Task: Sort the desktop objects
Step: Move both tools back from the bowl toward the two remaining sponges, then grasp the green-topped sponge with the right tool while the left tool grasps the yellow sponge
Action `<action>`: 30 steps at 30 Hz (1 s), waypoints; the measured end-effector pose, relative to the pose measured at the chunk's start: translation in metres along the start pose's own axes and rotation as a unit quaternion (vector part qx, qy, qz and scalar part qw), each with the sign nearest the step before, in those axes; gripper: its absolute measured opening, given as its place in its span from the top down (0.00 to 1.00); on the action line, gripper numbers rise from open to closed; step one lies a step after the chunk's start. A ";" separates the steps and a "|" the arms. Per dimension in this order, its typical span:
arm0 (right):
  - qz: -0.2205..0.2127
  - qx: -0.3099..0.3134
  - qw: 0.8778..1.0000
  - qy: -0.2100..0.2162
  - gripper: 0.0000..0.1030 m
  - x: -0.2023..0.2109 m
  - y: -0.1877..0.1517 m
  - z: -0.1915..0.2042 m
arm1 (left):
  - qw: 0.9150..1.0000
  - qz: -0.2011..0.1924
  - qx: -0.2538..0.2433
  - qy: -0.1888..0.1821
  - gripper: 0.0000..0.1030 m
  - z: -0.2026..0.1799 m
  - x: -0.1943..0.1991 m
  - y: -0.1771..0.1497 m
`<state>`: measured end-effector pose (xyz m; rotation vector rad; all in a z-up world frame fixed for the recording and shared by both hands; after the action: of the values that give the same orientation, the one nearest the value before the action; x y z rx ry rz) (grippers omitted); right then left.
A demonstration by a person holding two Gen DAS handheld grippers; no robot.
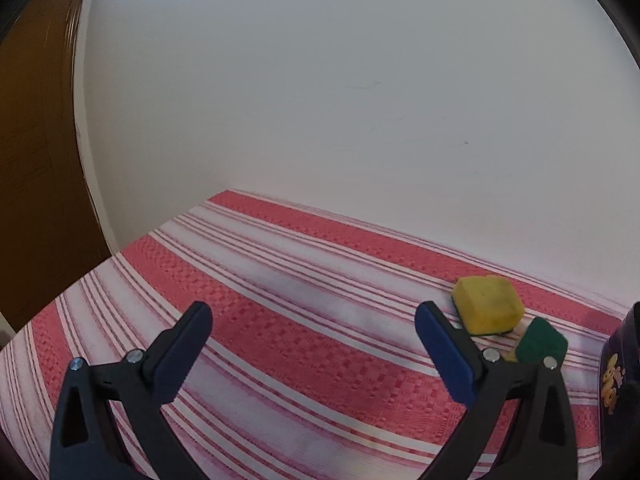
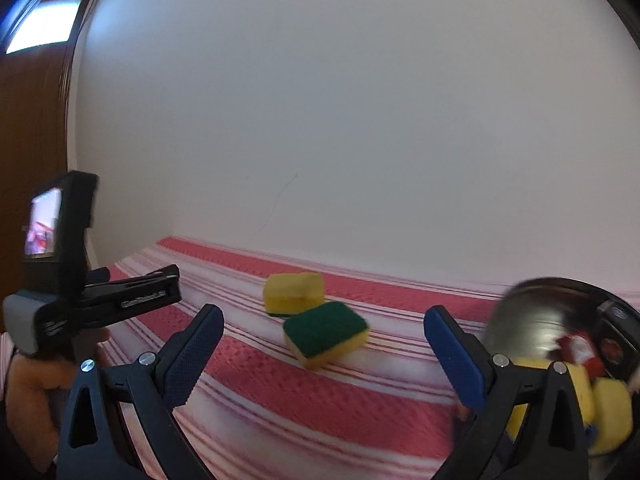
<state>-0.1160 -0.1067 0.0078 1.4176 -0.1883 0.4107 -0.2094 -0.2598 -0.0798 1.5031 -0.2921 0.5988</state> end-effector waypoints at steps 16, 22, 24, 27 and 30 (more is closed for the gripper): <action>0.270 -0.002 0.963 -0.019 0.03 -0.132 -0.059 -0.016 | 0.998 0.044 0.036 -0.011 0.01 0.014 -0.014 -0.014; 0.250 0.029 0.968 -0.022 0.26 -0.124 -0.055 -0.009 | 0.998 0.044 0.037 -0.017 0.01 0.015 -0.014 -0.013; 0.220 0.034 0.975 -0.022 0.26 -0.113 -0.045 -0.008 | 0.998 0.041 0.037 -0.019 0.01 0.015 -0.012 -0.012; 0.162 0.044 0.986 -0.014 0.26 -0.083 -0.033 -0.001 | 0.998 0.034 0.038 -0.027 0.01 0.016 -0.011 -0.011; 0.096 0.007 0.995 -0.005 0.26 -0.039 -0.023 -0.003 | 0.998 0.017 0.040 -0.047 0.01 0.012 -0.007 -0.006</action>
<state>-0.1432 -0.1127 -0.0285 1.4199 -0.3313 0.5631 -0.2098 -0.2729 -0.0872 1.6087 -0.3694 0.5737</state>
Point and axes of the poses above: each gripper's, at about its wrist camera, not at the fingertips, and x roughly against the way its jaws point, z to its left, y to its top, the point moved 10 cm from there along -x, roughly the way its jaws point, and after that the axes turned 9 degrees about -x, right-handed, at the moved point
